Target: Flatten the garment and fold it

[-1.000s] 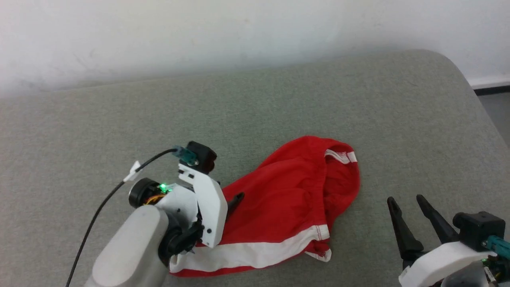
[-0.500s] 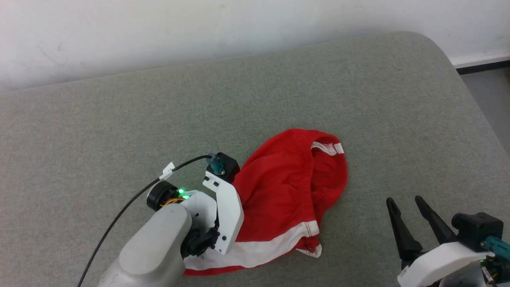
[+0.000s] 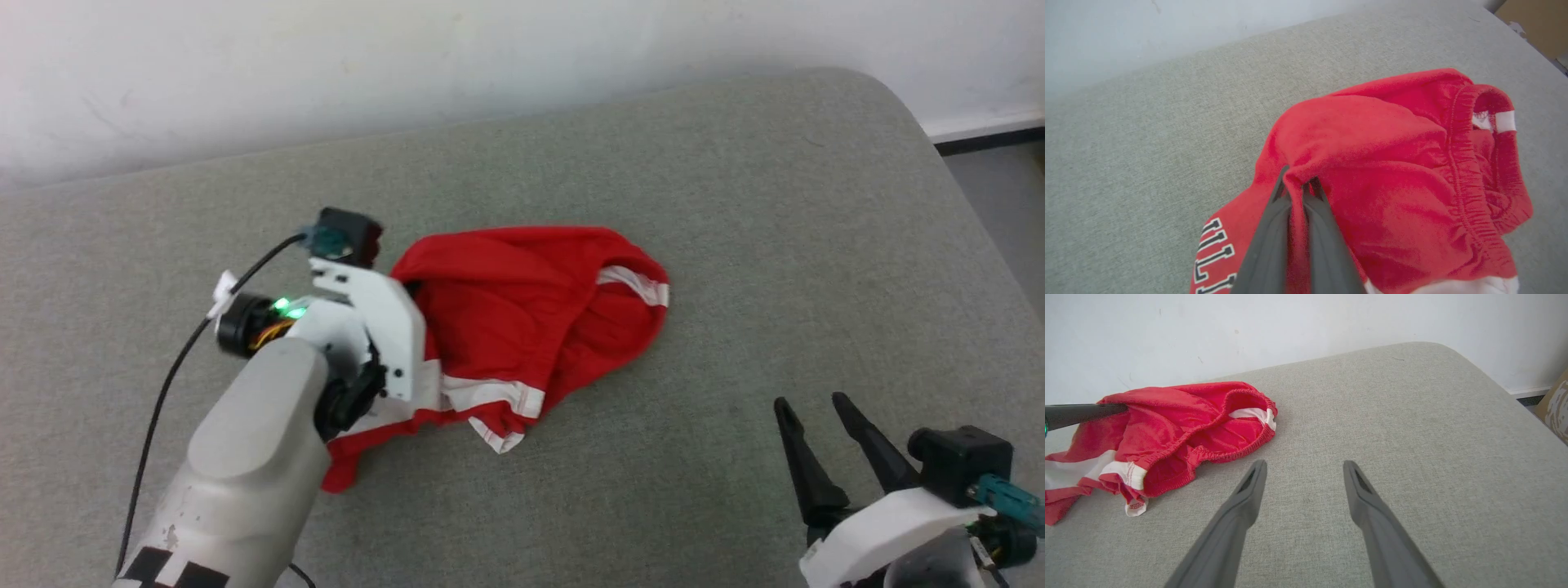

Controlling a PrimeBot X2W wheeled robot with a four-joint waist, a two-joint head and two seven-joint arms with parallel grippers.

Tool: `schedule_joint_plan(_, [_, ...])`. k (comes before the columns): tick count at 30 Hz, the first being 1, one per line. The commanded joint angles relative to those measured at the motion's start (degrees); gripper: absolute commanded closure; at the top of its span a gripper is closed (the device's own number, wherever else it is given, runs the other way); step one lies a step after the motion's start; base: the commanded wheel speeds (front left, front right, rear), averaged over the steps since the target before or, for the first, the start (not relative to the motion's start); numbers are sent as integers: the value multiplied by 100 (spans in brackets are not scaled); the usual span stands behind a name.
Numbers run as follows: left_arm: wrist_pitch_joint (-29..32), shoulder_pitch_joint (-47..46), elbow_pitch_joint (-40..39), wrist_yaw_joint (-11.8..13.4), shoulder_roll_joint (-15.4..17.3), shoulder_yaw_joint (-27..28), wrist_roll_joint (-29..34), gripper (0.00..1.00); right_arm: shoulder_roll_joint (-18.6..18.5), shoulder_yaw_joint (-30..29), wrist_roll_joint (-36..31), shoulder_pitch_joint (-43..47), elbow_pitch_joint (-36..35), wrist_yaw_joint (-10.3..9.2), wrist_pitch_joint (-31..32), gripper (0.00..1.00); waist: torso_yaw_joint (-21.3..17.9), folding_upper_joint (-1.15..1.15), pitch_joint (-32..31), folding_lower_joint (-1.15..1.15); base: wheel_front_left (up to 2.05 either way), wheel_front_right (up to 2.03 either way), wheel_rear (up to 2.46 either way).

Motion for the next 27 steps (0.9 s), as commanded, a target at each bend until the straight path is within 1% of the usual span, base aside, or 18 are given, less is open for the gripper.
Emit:
schedule_joint_plan(1, [-172,1,194,-3,-13,69,-92,100,6,41,63,-100,29,-3,-17,0,-94,0,40,-1,0,0,0])
schedule_joint_plan(2, [-277,30,319,-16,-40,98,-129,54,7,59,75,-113,47,-3,-33,0,-122,0,50,-1,0,0,0])
schedule_joint_plan(3, [-404,56,403,-33,-78,130,-170,0,8,55,87,-117,65,-3,-51,0,-134,0,59,-1,0,0,0])
schedule_joint_plan(5, [-774,119,479,-21,-133,241,-240,0,10,49,103,-109,95,-3,-91,0,-139,0,62,-1,0,0,0])
schedule_joint_plan(8, [-1586,349,370,97,-122,459,-269,0,16,87,121,-77,155,-3,-128,0,-142,0,0,-1,0,0,0])
schedule_joint_plan(11, [-2433,719,26,258,-81,642,-233,0,22,69,131,-11,171,-3,-151,0,-61,0,-86,-1,0,0,0])
schedule_joint_plan(13, [-2849,1015,-266,351,-38,739,-222,0,25,49,128,28,158,-3,-147,0,16,0,-144,-1,0,0,0])
schedule_joint_plan(15, [-3131,1323,-632,504,32,826,-143,0,26,21,110,62,141,-3,-130,0,113,0,-200,-1,0,0,0])
schedule_joint_plan(19, [-3349,2074,-1558,960,131,1141,61,0,20,-22,76,100,84,-3,-94,0,280,0,-304,-1,0,0,0])
schedule_joint_plan(23, [-3375,2850,-2648,1354,-28,1532,360,0,20,-105,59,193,21,-3,-58,0,475,0,-372,-1,0,0,0])
schedule_joint_plan(25, [-3376,3203,-3046,1440,-139,1691,521,0,18,-115,52,214,-3,-3,-32,0,537,0,-392,-1,0,0,0])
schedule_joint_plan(27, [-3377,3466,-3319,1398,-249,1789,648,0,11,-136,64,252,-35,-3,-27,0,620,0,-406,-1,0,0,0])
